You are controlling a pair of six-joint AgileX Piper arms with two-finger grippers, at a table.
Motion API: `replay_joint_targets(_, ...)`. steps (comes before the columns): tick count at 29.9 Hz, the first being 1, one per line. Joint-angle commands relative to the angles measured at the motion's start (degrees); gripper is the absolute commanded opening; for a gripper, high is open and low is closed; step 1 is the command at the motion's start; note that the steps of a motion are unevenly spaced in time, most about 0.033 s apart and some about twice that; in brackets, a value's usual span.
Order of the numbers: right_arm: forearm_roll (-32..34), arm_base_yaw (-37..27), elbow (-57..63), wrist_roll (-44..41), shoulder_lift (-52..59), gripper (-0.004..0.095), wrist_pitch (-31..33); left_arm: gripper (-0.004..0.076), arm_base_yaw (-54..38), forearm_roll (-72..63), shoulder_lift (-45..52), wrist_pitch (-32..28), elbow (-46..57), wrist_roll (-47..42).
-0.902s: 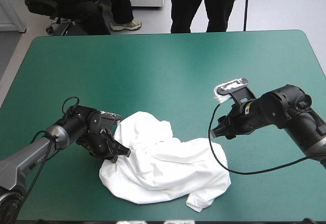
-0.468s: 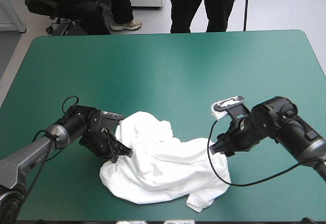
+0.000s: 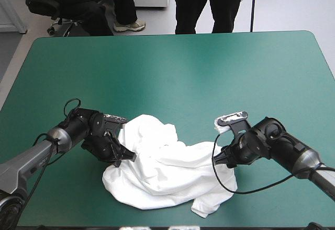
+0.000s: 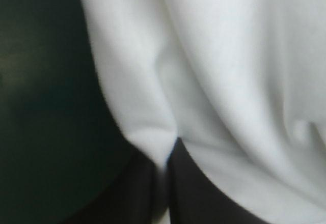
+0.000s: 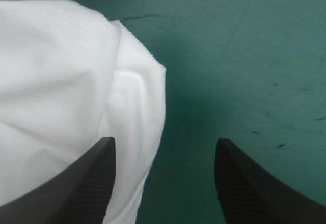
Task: Fold the cloth
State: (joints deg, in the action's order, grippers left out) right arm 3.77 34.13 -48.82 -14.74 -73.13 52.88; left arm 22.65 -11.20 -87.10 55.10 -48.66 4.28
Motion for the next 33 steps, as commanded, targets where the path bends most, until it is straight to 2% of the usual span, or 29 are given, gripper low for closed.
replay_joint_targets(1,-2.69,0.36,-1.04,2.28,-0.43,0.0547,-3.70,-0.0017,0.43,-0.93,-1.62,-4.70,0.95,-0.11)
replay_joint_targets(6,-5.29,0.45,-1.04,3.29,-4.98,0.0472,-5.42,-0.0017,0.43,-0.93,-1.62,-4.60,0.95,-0.11)
replay_joint_targets(15,-6.51,0.45,-1.04,3.29,-13.19,0.0444,-6.07,-0.0017,0.43,-0.93,-1.62,-4.69,0.95,-0.05)
replay_joint_targets(18,-7.05,0.45,-1.04,3.29,-13.40,0.0269,-6.44,-0.0017,0.43,-0.93,-1.62,-4.82,0.95,-0.05)
replay_joint_targets(20,-6.67,0.33,-1.04,3.29,-13.16,0.0054,-6.54,-0.0017,0.43,-0.93,-1.62,-4.82,0.84,-0.05)
replay_joint_targets(21,-6.50,0.33,-1.04,3.29,-13.17,-0.0023,-6.31,-0.0017,0.31,-0.93,-1.62,-4.71,0.72,-0.05)
replay_joint_targets(26,-5.73,0.33,-1.15,2.85,-11.61,-0.0017,-5.16,-0.0017,0.30,-0.19,0.15,-4.47,-1.96,-0.05)
replay_joint_targets(33,2.92,0.23,-5.50,-1.05,-4.30,-0.0017,-0.37,-0.0017,0.21,3.39,6.24,-1.70,-12.07,-0.05)
